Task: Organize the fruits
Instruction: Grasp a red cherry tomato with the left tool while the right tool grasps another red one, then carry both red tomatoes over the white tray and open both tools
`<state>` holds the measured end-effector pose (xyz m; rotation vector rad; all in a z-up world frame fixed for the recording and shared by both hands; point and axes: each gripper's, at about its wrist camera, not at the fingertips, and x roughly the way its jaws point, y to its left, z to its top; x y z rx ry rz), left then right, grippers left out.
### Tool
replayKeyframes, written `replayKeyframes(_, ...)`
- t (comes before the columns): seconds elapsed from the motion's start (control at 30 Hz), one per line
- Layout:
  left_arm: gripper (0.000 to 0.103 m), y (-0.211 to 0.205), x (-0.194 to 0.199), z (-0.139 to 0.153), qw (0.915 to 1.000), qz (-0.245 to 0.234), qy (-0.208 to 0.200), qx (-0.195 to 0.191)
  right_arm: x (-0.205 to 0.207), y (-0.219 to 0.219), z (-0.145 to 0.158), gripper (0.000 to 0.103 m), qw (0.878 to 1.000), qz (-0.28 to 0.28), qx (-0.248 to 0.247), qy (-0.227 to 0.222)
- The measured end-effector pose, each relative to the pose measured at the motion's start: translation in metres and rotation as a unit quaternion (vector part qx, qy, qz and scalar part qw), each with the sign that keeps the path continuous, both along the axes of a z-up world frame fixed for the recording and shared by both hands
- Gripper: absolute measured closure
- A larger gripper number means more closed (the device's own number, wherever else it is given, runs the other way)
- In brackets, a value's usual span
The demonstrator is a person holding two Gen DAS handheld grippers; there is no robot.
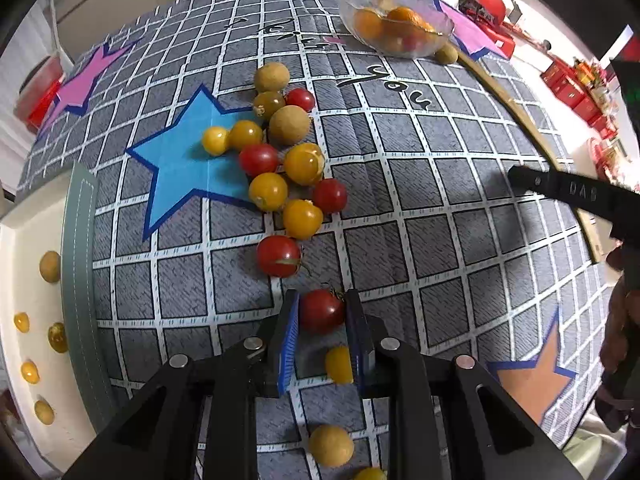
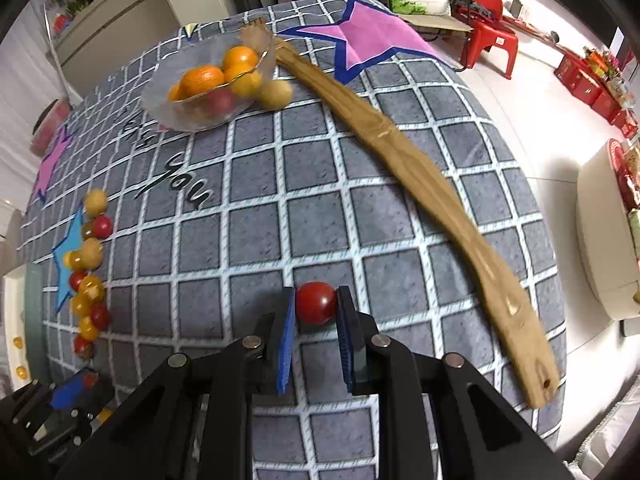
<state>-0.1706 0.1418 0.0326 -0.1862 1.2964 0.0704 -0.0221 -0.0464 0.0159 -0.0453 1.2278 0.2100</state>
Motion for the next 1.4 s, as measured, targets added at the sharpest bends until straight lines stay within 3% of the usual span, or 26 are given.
replayKeyframes(0.13, 0.079, 0.009, -0.006, 0.008, 0.9999, -0.003, 0.0, -0.016, -0.017, 0.004, 0.003, 0.082, 1.0, 0.011, 0.016, 0.009)
replayKeyframes(0.4, 0.079, 0.026, -0.028, 0.017, 0.9998, -0.011, 0.0, -0.014, -0.049, 0.026, 0.009, 0.082, 0.998, 0.03, 0.041, 0.032)
replayKeyframes(0.67, 0.079, 0.07, -0.056, 0.035, 0.9997, 0.02, -0.011, -0.011, -0.065, 0.068, 0.02, 0.082, 0.996, 0.065, 0.048, 0.04)
replayKeyframes(1.07, 0.079, 0.155, -0.101, 0.045, 0.9943, 0.104, -0.022, 0.008, -0.081, 0.174, 0.035, 0.082, 0.985, 0.158, 0.058, 0.043)
replayKeyframes(1.4, 0.079, 0.22, -0.124, 0.015, 0.9859, 0.165, -0.001, 0.027, -0.094, 0.274, 0.036, 0.082, 0.968, 0.237, 0.071, 0.051)
